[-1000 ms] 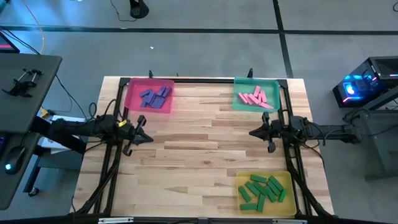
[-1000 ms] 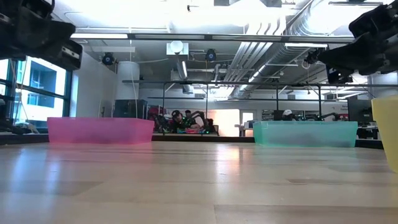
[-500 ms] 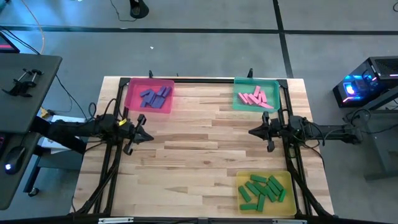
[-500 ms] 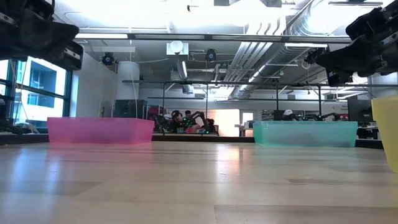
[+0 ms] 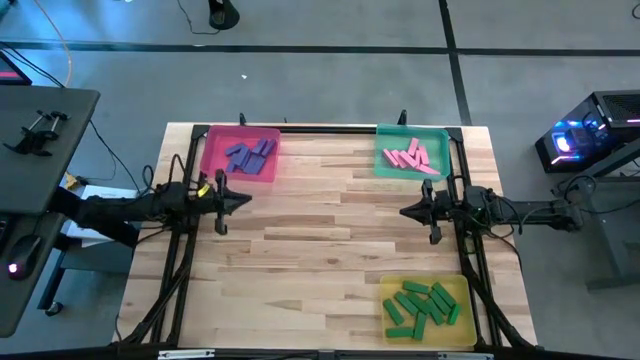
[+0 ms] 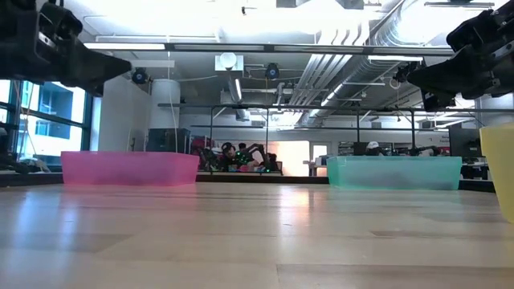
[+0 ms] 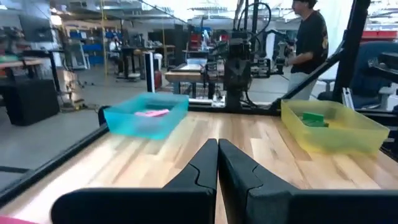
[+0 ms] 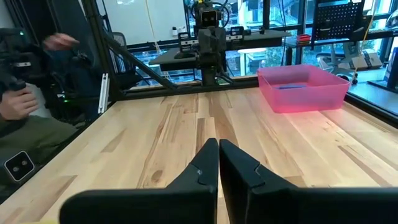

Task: Sort blocks
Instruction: Return to Home Position

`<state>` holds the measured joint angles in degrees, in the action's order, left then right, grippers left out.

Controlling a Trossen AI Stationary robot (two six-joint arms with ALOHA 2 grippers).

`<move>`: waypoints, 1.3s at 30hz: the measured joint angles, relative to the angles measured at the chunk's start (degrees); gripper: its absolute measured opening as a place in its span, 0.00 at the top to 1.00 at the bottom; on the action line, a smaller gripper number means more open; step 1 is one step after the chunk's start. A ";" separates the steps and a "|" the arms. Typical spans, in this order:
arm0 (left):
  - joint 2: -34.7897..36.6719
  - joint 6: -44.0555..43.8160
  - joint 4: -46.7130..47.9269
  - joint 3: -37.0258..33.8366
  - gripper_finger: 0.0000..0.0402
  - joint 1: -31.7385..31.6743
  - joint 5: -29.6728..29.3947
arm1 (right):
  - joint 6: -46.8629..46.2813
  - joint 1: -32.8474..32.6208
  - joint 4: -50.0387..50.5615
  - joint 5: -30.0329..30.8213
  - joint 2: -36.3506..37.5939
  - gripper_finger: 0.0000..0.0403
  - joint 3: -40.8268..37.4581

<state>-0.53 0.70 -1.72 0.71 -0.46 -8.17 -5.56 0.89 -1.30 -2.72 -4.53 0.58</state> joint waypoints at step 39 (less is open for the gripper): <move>-4.77 -0.50 1.41 0.00 1.00 -0.27 8.42 | 0.00 0.00 0.00 -0.26 -0.31 1.00 -0.04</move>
<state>-5.30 0.20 -0.32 0.71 -0.73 0.25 -5.56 0.89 -1.30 -2.98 -4.84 0.54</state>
